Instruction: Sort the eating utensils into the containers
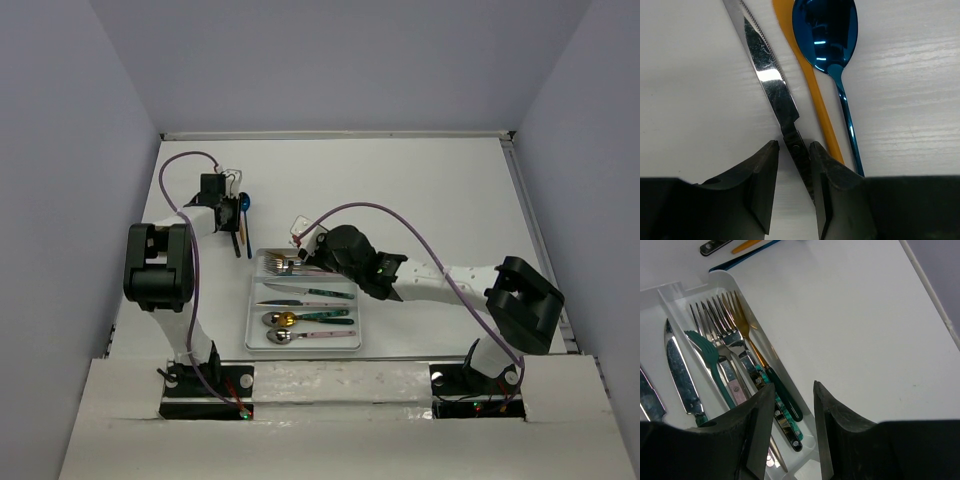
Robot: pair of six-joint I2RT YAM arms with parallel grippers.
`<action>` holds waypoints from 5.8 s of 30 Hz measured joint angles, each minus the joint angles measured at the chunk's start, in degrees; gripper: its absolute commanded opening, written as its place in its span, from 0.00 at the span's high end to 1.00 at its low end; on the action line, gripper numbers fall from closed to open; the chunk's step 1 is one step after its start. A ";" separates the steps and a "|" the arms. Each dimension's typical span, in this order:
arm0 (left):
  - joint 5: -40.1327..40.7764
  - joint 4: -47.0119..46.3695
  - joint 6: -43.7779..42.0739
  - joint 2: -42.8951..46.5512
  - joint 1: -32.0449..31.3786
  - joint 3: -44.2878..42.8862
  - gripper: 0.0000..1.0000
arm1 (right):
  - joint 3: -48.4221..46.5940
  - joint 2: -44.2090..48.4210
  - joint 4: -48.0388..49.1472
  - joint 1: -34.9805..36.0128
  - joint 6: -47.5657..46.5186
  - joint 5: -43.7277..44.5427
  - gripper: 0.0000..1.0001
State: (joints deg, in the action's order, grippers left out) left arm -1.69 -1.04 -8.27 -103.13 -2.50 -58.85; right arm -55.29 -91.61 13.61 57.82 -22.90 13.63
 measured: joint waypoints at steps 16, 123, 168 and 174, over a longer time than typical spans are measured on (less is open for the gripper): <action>-2.49 -1.46 0.04 -0.09 10.10 0.37 1.00 | -0.09 0.09 -0.70 0.00 1.01 0.17 0.58; -23.10 0.20 18.95 63.93 16.11 16.20 0.01 | -6.75 -10.56 -29.49 9.29 -2.16 8.44 0.85; -6.86 5.55 -1.60 -0.63 3.72 -10.19 0.48 | 3.21 7.45 -5.38 8.57 8.96 6.97 0.46; -7.58 5.66 -1.60 -2.54 1.88 -10.19 0.46 | 3.50 7.45 -5.33 8.15 9.18 7.02 0.46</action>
State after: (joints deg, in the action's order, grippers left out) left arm -9.28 4.62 -9.87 -105.67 -0.62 -69.04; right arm -51.79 -84.16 8.27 65.98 -13.72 20.64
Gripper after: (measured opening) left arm 0.532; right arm 0.542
